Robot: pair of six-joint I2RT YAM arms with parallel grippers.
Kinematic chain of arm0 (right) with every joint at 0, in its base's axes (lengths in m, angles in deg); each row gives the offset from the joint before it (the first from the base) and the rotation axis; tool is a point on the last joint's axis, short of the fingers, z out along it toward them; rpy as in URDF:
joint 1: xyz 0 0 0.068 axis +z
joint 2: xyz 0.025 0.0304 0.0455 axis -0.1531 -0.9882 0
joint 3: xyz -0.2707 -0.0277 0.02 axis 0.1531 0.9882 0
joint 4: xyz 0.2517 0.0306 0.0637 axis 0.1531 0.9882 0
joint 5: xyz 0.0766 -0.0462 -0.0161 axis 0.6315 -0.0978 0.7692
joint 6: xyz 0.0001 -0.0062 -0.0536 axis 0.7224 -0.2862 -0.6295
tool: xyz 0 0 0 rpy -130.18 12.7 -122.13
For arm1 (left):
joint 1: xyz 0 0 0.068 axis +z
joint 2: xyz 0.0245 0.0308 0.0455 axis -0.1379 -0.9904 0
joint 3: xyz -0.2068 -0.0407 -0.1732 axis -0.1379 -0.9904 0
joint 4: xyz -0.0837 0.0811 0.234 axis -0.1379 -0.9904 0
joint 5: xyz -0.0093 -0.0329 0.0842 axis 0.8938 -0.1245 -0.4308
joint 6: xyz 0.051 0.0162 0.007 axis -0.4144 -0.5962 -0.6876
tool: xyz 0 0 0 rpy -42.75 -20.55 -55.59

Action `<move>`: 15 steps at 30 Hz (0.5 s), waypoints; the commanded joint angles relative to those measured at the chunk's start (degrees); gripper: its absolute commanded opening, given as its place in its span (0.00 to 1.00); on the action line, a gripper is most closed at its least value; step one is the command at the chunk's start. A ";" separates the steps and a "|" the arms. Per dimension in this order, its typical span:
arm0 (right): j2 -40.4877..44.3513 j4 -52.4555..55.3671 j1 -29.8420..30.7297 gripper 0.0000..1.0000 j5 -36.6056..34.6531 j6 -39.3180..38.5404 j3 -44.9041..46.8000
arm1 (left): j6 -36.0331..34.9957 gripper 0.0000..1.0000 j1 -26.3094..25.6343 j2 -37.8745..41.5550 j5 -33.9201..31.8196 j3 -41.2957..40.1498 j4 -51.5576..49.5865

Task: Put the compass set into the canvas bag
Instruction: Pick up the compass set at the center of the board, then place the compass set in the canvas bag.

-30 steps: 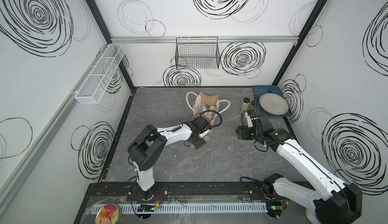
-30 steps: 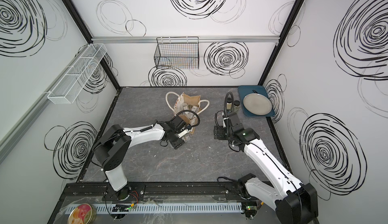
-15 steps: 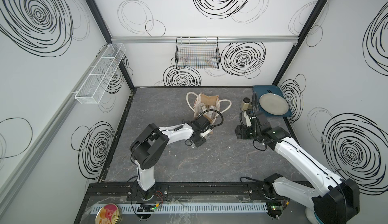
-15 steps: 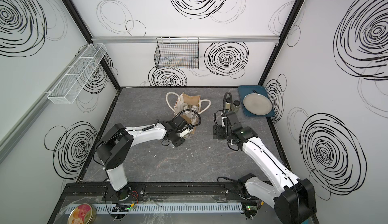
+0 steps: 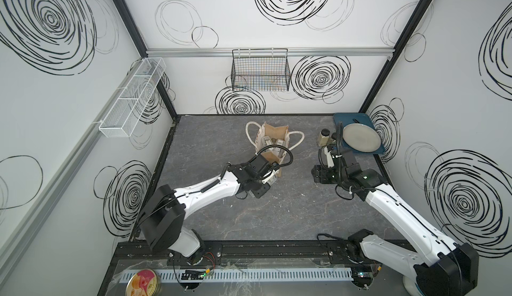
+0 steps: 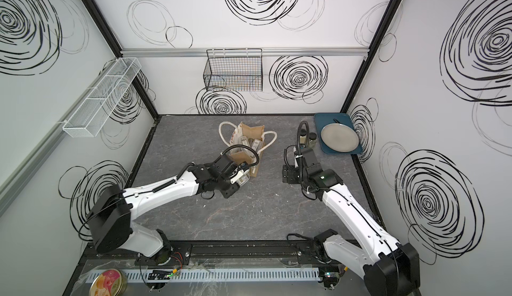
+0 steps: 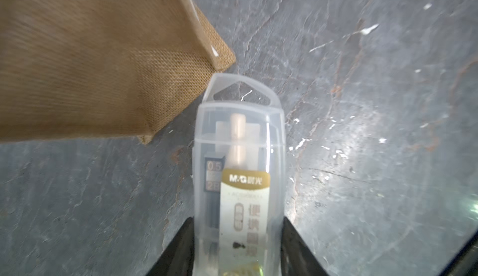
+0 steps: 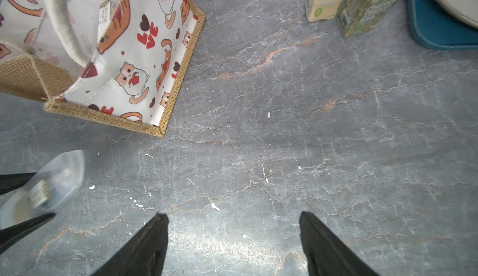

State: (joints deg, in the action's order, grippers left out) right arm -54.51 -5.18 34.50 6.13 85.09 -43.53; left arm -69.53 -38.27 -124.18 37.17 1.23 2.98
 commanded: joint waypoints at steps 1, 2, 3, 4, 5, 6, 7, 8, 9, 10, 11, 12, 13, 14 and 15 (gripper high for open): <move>1.52 0.91 -0.36 0.83 -1.36 -0.31 -1.30 | 5.18 0.32 -1.13 5.72 -1.86 0.06 -3.20; 1.76 0.86 -0.42 0.83 -1.39 -0.23 -1.29 | 6.20 0.32 -1.44 7.54 -2.15 0.69 -4.17; 2.02 0.90 -0.43 0.83 -1.41 -0.23 -1.33 | 7.20 0.32 -1.75 9.22 -2.56 1.35 -5.08; 2.20 0.85 -0.44 0.83 -1.46 -0.18 -1.33 | 7.99 0.32 -1.92 10.49 -3.04 2.13 -5.75; 2.31 0.87 -0.42 0.83 -1.47 -0.21 -1.22 | 8.69 0.32 -2.13 11.74 -3.56 3.26 -6.53; 2.48 0.89 -0.41 0.83 -1.44 -0.18 -1.27 | 9.18 0.31 -2.15 12.75 -3.87 4.67 -7.00; 2.54 0.90 -0.42 0.83 -1.40 -0.22 -1.28 | 9.62 0.31 -2.15 13.46 -4.14 5.92 -7.04; 2.51 0.83 -0.45 0.83 -1.31 -0.22 -1.26 | 9.80 0.31 -2.10 14.02 -4.39 7.58 -6.91; 2.51 0.81 -0.46 0.83 -1.13 -0.18 -1.29 | 9.89 0.31 -2.14 14.18 -4.53 9.41 -6.85; 2.52 0.81 -0.43 0.83 -1.05 -0.23 -1.44 | 9.87 0.31 -2.12 13.91 -4.59 11.22 -6.82; 2.51 0.81 -0.40 0.83 -0.95 -0.19 -1.60 | 9.58 0.31 -2.13 13.22 -4.69 13.39 -6.85; 2.51 0.81 -0.38 0.83 -0.82 -0.20 -1.67 | 9.15 0.31 -2.04 11.90 -4.78 15.71 -6.94; 2.51 0.66 -0.39 0.83 -0.84 -0.20 -1.72 | 8.52 0.31 -1.91 10.47 -4.89 17.77 -6.98; 2.51 0.59 -0.45 0.83 -0.78 -0.24 -1.75 | 7.95 0.31 -1.58 8.58 -5.11 20.29 -6.95; 2.43 0.54 -0.40 0.83 -0.71 -0.24 -1.78 | 7.52 0.31 -1.04 6.46 -5.16 22.91 -6.71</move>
State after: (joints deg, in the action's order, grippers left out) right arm -52.76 -5.18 34.39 5.54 85.09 -43.55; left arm -61.70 -40.10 -113.80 33.21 18.69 -4.78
